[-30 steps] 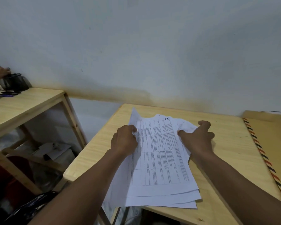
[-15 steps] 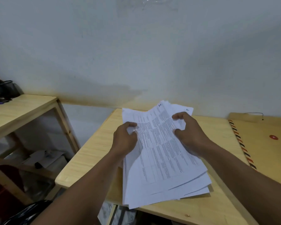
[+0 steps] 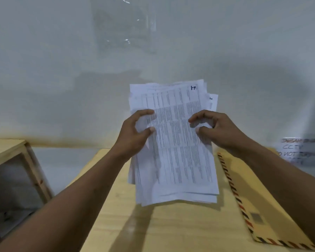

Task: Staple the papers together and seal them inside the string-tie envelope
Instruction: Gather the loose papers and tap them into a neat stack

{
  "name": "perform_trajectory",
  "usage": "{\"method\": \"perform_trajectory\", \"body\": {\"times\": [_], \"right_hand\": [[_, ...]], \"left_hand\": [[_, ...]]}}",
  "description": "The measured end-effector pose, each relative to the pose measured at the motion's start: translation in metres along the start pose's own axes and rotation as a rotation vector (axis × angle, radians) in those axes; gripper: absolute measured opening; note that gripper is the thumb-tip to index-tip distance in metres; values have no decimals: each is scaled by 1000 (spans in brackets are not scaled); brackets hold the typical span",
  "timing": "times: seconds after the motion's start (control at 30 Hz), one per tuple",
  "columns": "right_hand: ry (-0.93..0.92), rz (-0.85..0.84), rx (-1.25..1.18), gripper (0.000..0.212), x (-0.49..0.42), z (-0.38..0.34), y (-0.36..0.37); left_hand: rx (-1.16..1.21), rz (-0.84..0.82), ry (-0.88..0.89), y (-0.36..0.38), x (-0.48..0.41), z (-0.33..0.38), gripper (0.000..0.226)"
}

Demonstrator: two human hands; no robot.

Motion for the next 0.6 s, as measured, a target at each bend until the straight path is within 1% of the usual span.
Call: {"method": "perform_trajectory", "body": {"times": [0.2,0.33,0.47,0.53,0.6], "right_hand": [[-54,171,-22,36,13,11,-26],[24,189,-68,32,31,40,-29],[109,204,-114,29,48,65,-24],[117,252,-113,27,54,69,-21],[111,319,-113,29,58,68,-17]], "left_hand": [[-115,11,179,39,13,15,49],[-151,3,148,51,37,0,53],[-88,10,71,55,56,-4,57],[-92,44,68,58,67,-1,63],[-97,111,69,60,76,3,67]]}}
Point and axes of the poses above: each hand's wrist, its own x-axis away from the middle knuckle, its own y-axis out of the palm, z = x × y, the point moved 5 cm from there along -x, towards the middle knuckle, and after that the axes turned 15 degrees about z, right-handed, at the moved point
